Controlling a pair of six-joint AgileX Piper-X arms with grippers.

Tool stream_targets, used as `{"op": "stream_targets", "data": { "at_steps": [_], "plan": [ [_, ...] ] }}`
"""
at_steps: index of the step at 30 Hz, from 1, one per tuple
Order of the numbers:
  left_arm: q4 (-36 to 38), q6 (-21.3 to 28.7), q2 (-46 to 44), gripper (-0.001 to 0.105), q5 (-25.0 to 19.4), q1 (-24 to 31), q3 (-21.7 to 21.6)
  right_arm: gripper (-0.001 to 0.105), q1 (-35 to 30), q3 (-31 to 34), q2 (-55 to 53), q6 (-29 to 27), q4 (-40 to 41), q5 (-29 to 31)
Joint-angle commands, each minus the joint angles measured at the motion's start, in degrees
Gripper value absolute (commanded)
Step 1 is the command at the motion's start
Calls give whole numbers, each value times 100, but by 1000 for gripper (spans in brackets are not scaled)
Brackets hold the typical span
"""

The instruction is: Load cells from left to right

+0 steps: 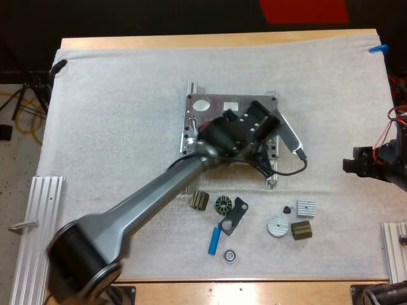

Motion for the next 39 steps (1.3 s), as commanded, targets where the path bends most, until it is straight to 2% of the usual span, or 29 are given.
{"op": "stream_targets", "data": {
  "at_steps": [1,6,12,15,17,18,20,23,28,32,39],
  "plan": [
    [85,190,-276,0,-122,16,3,61,-23,-2,23,-31,-125,-49],
    [536,646,-936,0,-50,156,197,61,-23,-2,80,-31,-391,-564],
    [741,1279,-2009,0,222,192,784,61,-23,-2,389,-31,-776,-2066],
    [786,1512,-2531,0,463,192,1121,61,-23,-2,620,54,-973,-3116],
    [807,1569,-2888,0,692,192,1307,61,-23,-2,834,137,-1205,-4245],
    [804,1568,-2982,0,743,192,1336,61,-23,-2,886,137,-1241,-4457],
    [887,1568,-3333,0,1068,192,1485,61,-23,-2,1078,247,-1459,-5694],
    [1079,1584,-3649,0,1361,192,1531,61,30,-2,1301,410,-1738,-6666],
    [1185,1584,-3877,0,1485,192,1531,61,542,-2,1617,747,-2263,-7412],
    [1194,1584,-3876,0,1485,192,1531,61,1093,-2,1819,1018,-2752,-7582],
    [1194,1584,-3889,0,1472,192,1531,61,1311,-2,1973,1314,-3022,-7894]
  ]
}}
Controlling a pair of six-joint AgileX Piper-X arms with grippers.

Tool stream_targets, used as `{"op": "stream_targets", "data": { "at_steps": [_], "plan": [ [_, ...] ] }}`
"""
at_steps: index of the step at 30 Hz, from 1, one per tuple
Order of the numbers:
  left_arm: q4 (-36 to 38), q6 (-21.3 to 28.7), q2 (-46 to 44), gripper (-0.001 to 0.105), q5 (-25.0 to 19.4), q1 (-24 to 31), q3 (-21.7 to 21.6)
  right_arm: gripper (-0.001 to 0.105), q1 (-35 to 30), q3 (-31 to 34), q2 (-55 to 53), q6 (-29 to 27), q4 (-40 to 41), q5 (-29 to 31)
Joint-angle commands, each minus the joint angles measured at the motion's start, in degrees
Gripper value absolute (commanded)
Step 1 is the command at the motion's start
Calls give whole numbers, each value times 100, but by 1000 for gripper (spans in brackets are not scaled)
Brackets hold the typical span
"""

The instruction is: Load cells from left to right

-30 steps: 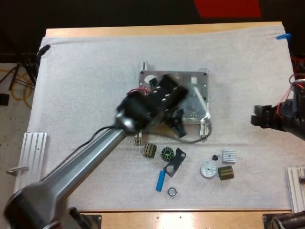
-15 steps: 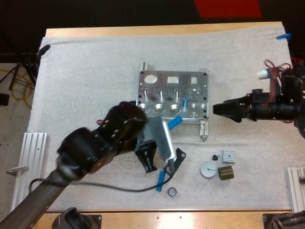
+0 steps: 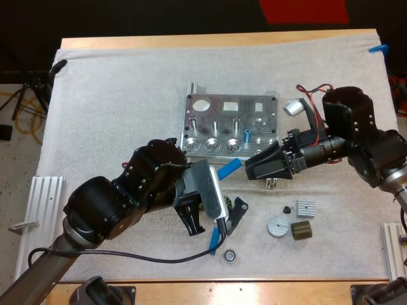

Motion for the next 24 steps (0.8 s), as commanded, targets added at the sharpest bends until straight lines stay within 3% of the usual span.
{"op": "stream_targets", "data": {
  "at_steps": [1,8,12,15,24],
  "plan": [
    [16,31,-49,0,28,-8,-9,61,-2,-2,38,3,-59,-106],
    [-31,31,-323,0,39,-8,-9,61,-2,-2,315,15,-59,-58],
    [-31,31,-364,0,276,-8,-9,61,-2,-2,418,15,-74,-58],
    [-31,31,-364,0,510,-8,-9,61,10,-2,445,45,-224,-117],
    [-470,7,-345,0,637,-8,-9,61,57,9,511,314,-459,-515]
  ]
}}
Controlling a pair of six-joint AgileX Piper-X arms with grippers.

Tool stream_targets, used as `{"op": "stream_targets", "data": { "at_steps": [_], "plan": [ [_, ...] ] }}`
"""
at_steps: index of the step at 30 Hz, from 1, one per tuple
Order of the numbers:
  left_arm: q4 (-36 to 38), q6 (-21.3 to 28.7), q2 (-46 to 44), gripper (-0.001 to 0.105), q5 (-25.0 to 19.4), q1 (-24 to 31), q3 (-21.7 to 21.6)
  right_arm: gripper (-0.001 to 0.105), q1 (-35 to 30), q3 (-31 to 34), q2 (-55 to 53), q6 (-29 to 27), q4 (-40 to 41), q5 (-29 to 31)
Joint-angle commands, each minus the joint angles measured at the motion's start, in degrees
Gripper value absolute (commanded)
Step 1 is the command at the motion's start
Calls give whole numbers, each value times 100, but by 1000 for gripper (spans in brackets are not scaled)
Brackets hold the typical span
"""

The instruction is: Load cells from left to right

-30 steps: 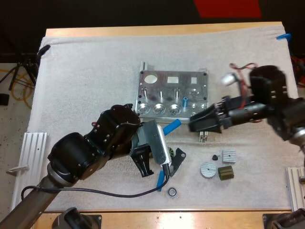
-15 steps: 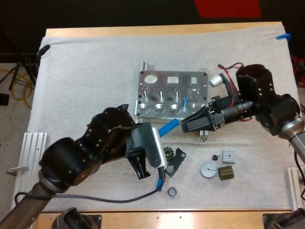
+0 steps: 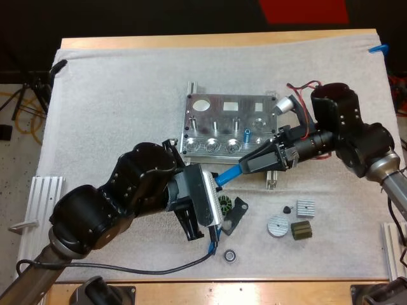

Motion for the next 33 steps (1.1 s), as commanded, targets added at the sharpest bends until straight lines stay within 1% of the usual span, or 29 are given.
{"op": "stream_targets", "data": {
  "at_steps": [1,6,9,11,12,14,15,17,18,19,24,25,27,28,30,32,33],
  "plan": [
    [-159,7,-11,0,46,-8,-9,61,52,9,3,-21,-83,-195],
    [-159,7,5,0,46,-8,-4,60,117,9,3,15,-154,-242],
    [-159,7,5,0,46,-8,-4,46,149,9,3,111,-169,-226],
    [-159,7,5,0,46,-8,-4,32,176,9,3,127,-169,-225],
    [-159,7,5,0,46,-8,-4,29,173,9,3,127,-169,-225],
    [-159,7,5,0,88,-8,-4,17,173,9,3,127,-169,-225],
    [-159,7,5,0,96,-8,-4,15,173,9,3,127,-169,-225],
    [-159,7,5,0,142,-8,-4,5,173,9,3,127,-169,-214],
    [-159,7,5,0,155,-8,-4,2,173,9,3,127,-169,-214],
    [-159,7,5,0,162,-8,-4,0,173,9,3,127,-169,-214],
    [-159,7,5,0,148,-8,-4,0,173,9,3,127,-169,-214],
    [-159,7,5,1,105,-8,-4,0,173,9,3,127,-169,-203],
    [-159,7,-13,6,-66,-8,-4,0,173,9,3,127,-169,-70],
    [-159,7,-36,12,-225,-8,-19,0,173,9,3,127,-169,23],
    [-159,7,-121,29,-507,-8,-19,0,173,9,3,127,-212,200],
    [-108,7,-204,45,-633,-8,-19,0,173,9,3,160,-276,291],
    [-75,7,-236,50,-663,-8,-19,0,173,9,3,199,-309,341]
  ]
}}
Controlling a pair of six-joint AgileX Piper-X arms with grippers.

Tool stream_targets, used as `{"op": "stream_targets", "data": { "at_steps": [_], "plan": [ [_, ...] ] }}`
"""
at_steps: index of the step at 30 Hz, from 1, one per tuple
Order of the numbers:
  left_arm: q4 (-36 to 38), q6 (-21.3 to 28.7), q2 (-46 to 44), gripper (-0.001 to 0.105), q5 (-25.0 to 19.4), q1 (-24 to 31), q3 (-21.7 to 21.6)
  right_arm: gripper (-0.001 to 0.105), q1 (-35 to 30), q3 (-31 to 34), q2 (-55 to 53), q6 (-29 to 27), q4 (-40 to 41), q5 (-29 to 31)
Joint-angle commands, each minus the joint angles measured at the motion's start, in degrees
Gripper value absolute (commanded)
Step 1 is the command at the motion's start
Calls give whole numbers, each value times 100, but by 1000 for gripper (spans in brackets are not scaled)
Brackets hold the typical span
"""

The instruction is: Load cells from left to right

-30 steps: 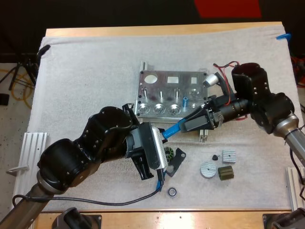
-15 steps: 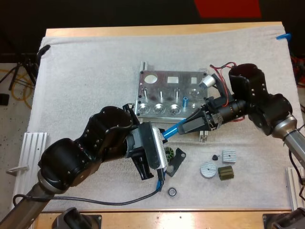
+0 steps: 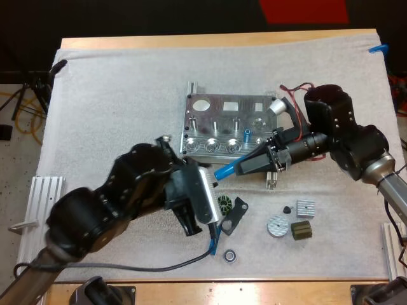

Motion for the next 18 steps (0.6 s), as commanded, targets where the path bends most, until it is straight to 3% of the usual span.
{"op": "stream_targets", "data": {
  "at_steps": [1,2,6,13,16,18],
  "plan": [
    [63,-2,-159,59,-149,-8,-47,0,0,9,-14,44,-133,192],
    [157,-28,-230,64,-260,-8,-47,0,0,9,-14,58,-147,372],
    [543,-225,-486,65,-695,42,-47,0,0,9,-14,115,-136,889],
    [808,-819,-986,65,-734,905,244,0,0,-260,-14,214,-69,1766],
    [808,-818,-1259,65,-507,1457,622,0,0,-443,-14,189,124,2148],
    [769,-818,-1461,65,-9,1871,910,0,0,-595,-14,-52,482,2616]
  ]
}}
